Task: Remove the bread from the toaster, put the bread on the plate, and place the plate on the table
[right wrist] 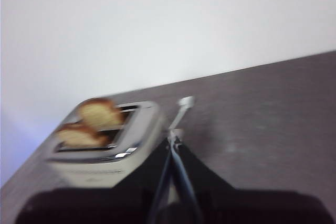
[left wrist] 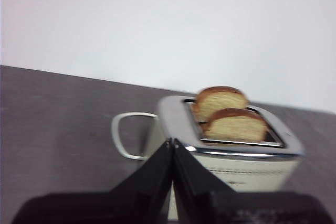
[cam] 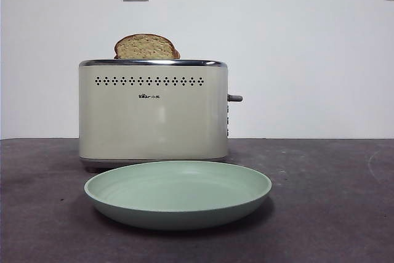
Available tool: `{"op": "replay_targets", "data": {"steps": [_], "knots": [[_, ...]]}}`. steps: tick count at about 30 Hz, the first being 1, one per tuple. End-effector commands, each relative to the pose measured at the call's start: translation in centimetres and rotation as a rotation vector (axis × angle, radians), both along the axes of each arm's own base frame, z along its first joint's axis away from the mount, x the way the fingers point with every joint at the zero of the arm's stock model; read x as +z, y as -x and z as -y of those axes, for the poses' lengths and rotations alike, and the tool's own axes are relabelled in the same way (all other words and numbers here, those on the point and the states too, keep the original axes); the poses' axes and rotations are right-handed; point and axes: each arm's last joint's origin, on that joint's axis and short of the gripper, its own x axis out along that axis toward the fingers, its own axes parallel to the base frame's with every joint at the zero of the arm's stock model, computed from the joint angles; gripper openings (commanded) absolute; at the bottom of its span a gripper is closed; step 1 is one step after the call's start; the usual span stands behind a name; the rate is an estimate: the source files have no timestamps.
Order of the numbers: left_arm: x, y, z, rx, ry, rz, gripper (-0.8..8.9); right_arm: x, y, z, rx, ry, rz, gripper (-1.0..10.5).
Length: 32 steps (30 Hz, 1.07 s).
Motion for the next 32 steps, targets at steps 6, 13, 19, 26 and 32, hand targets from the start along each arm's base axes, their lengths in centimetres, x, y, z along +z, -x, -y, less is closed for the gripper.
{"op": "replay_targets", "data": {"steps": [6, 13, 19, 26, 32], "knots": [[4.8, -5.7, 0.6, -0.291, 0.001, -0.164, 2.68, 4.6, -3.5, -0.5, 0.144, 0.054, -0.080, 3.8], [6.2, -9.1, 1.6, -0.506, -0.072, -0.165, 4.57, 4.8, -4.3, -0.6, 0.160, 0.081, -0.102, 3.8], [7.9, -13.2, 3.3, -0.720, -0.261, -0.042, 4.36, 4.7, -4.5, -0.9, 0.174, 0.081, -0.109, 3.8], [8.0, -19.5, 7.0, -0.742, -0.404, -0.130, 4.36, 4.7, -4.4, -1.0, 0.180, 0.081, -0.108, 3.8], [5.1, -22.5, 10.9, -0.731, -0.664, -0.272, 4.36, 4.5, -4.7, -1.1, 0.187, 0.081, -0.119, 3.8]]}}
